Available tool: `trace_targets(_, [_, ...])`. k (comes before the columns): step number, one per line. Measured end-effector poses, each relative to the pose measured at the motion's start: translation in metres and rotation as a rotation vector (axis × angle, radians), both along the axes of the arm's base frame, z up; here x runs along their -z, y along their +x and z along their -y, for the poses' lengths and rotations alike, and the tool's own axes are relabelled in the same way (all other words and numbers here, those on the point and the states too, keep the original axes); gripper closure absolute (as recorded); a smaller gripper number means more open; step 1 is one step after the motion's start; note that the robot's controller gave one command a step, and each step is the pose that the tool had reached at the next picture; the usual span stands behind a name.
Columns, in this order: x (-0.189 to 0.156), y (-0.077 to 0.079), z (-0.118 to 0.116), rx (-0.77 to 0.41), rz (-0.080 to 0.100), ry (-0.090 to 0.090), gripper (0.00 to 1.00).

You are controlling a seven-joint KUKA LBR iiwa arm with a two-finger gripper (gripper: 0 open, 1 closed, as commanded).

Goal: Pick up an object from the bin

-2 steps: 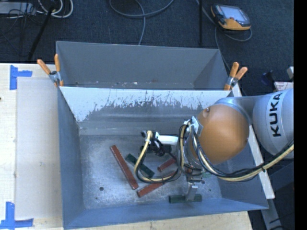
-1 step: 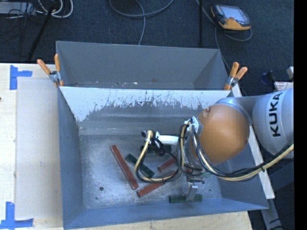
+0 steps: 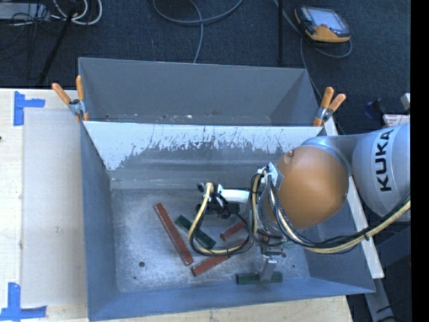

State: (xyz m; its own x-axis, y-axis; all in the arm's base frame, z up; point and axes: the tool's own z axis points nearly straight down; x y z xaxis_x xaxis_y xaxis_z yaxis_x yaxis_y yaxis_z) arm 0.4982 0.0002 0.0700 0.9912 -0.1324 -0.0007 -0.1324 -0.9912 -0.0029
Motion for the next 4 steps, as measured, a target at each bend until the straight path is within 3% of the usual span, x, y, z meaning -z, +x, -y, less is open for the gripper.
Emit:
trace_targets(1, [0.000, 0.000, 0.000, 0.001, 0.000, 0.000, 0.00])
trace_targets(2, [0.000, -0.014, -0.116, 0.005, -0.003, 0.000, 0.00])
trace_targets(3, [0.001, -0.013, -0.110, 0.018, -0.006, -0.003, 1.00])
trace_targets(4, [0.001, -0.013, -0.110, 0.020, -0.005, -0.003, 1.00])
